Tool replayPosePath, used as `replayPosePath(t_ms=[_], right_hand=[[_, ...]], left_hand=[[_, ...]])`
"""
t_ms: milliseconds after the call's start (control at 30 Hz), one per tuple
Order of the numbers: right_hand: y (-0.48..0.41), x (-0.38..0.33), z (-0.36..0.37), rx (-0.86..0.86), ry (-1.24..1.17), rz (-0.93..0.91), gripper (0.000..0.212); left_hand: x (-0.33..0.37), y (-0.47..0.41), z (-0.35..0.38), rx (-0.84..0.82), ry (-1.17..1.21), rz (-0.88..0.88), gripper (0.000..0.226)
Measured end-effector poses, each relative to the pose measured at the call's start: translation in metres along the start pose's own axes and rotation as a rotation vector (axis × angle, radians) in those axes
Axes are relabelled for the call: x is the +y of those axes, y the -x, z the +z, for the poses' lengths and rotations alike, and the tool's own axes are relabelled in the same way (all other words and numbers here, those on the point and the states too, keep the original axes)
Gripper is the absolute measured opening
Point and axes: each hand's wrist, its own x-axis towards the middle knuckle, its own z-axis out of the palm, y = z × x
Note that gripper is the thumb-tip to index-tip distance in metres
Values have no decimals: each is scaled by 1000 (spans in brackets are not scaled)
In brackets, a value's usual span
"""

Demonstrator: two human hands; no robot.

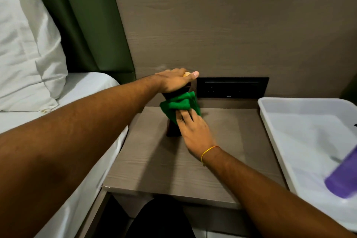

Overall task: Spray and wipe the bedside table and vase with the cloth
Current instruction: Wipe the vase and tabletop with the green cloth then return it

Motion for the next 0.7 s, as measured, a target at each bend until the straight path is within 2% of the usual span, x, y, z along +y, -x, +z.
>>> replayPosePath(t_ms=[100, 200, 267, 400, 500, 700], right_hand=[[10, 11, 2, -93, -106, -63, 53], [11, 20, 2, -314, -223, -194, 59], [9, 19, 0, -418, -289, -197, 64], [-1, 14, -6, -495, -459, -69, 67], [-17, 17, -16, -648, -603, 11, 70], [-25, 24, -33, -860, -789, 305, 57]], left_hand=[[1, 2, -2, -12, 33, -3, 100], [1, 2, -1, -21, 38, 6, 95], [0, 2, -1, -19, 35, 12, 91], [-1, 0, -1, -9, 11, 9, 92], [-1, 0, -1, -10, 18, 4, 93], [0, 1, -1, -6, 25, 0, 91]])
